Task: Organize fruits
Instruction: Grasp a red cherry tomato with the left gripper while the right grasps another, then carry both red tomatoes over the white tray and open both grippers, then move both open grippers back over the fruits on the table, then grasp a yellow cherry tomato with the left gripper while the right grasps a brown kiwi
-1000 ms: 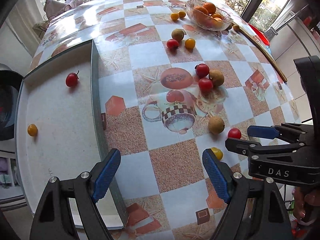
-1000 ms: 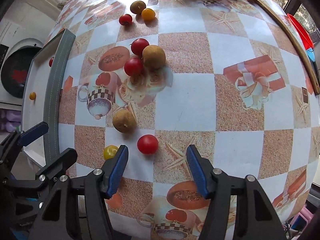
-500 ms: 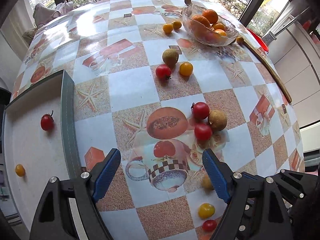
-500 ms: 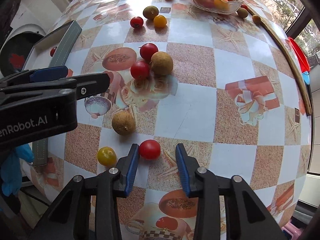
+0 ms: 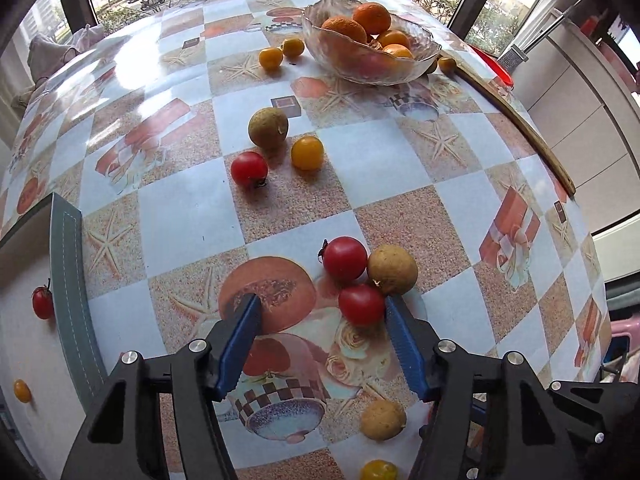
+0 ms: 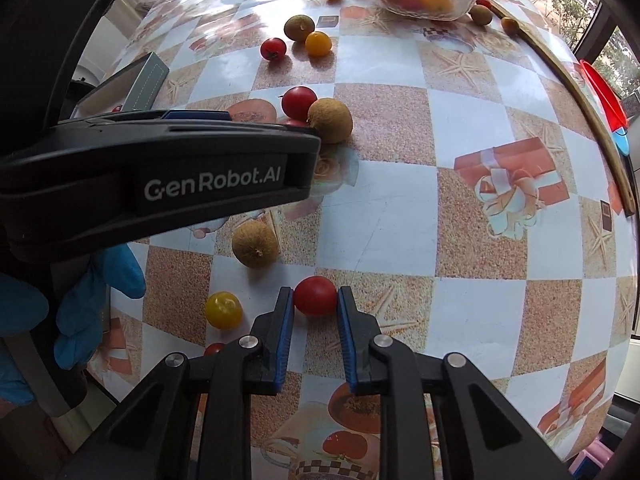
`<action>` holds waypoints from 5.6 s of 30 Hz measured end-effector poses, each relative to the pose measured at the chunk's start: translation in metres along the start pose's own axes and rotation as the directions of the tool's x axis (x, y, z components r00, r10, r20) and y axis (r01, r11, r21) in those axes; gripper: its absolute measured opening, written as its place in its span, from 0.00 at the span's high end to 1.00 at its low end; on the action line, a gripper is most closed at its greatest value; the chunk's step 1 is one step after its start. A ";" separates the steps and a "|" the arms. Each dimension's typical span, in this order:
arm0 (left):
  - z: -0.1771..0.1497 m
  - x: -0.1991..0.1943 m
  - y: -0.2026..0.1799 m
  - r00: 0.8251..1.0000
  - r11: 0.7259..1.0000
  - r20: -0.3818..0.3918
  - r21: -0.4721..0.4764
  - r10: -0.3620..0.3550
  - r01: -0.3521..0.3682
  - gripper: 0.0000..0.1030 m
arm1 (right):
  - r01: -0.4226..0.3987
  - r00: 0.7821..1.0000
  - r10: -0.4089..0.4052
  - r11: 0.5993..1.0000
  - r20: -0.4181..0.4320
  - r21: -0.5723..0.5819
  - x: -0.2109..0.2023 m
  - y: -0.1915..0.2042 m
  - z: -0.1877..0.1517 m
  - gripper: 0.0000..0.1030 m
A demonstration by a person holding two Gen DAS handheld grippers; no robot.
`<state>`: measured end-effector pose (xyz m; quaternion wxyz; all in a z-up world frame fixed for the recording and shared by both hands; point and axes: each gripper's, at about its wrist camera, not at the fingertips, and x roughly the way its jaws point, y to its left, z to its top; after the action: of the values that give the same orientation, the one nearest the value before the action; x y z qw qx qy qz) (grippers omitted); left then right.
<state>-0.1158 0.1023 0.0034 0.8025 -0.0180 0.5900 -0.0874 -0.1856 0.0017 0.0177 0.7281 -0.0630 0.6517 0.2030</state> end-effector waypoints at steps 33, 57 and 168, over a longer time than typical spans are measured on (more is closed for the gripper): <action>-0.047 -0.070 0.063 0.996 0.981 0.089 -0.188 -0.026 0.042 0.76 | -0.083 0.995 0.079 0.993 0.052 0.078 -0.038 0.001 0.039 0.78; -0.148 -0.101 0.231 0.970 0.841 0.022 -0.503 0.240 -0.197 0.76 | -0.207 0.978 0.204 0.956 -0.036 -0.208 0.019 0.186 0.113 0.77; -0.088 -0.044 0.007 0.993 0.983 -0.071 -0.164 -0.091 0.079 0.78 | -0.078 0.997 0.076 0.994 0.024 0.077 -0.011 -0.038 0.081 0.72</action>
<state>-0.2115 0.1230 0.0175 0.7702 -0.1043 0.6248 -0.0745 -0.0969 -0.0060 0.0336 0.7284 -0.0074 0.6535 0.2060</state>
